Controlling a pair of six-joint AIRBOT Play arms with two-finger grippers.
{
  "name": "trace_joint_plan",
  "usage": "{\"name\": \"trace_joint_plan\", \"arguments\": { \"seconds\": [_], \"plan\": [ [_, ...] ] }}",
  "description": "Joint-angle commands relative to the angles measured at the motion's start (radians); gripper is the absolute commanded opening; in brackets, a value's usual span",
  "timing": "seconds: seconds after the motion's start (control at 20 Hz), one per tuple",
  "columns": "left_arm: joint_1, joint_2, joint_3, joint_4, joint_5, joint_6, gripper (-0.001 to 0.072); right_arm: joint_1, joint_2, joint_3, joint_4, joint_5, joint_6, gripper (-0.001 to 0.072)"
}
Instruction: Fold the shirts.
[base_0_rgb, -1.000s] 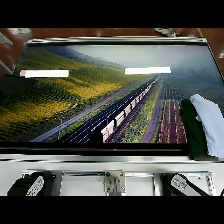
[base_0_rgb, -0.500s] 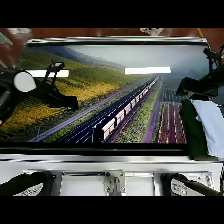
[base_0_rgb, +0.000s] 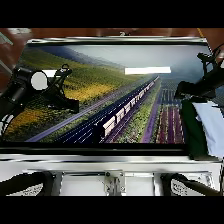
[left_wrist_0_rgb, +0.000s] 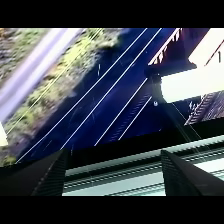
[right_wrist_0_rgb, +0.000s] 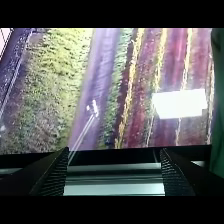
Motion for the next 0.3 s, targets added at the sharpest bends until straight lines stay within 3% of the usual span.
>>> {"name": "trace_joint_plan", "arguments": {
  "seconds": [0.0, 0.25],
  "plan": [
    [-0.004, -0.002, 0.001, 0.001, -0.001, 0.011, 0.0669, 0.002, 0.000, 0.000, -0.002, 0.002, 0.000, 0.0691],
    [-0.003, -0.002, 0.001, 0.001, -0.001, 0.018, 0.0669, 0.002, 0.000, 0.000, -0.002, 0.002, 0.000, 0.0691]
  ]
}}
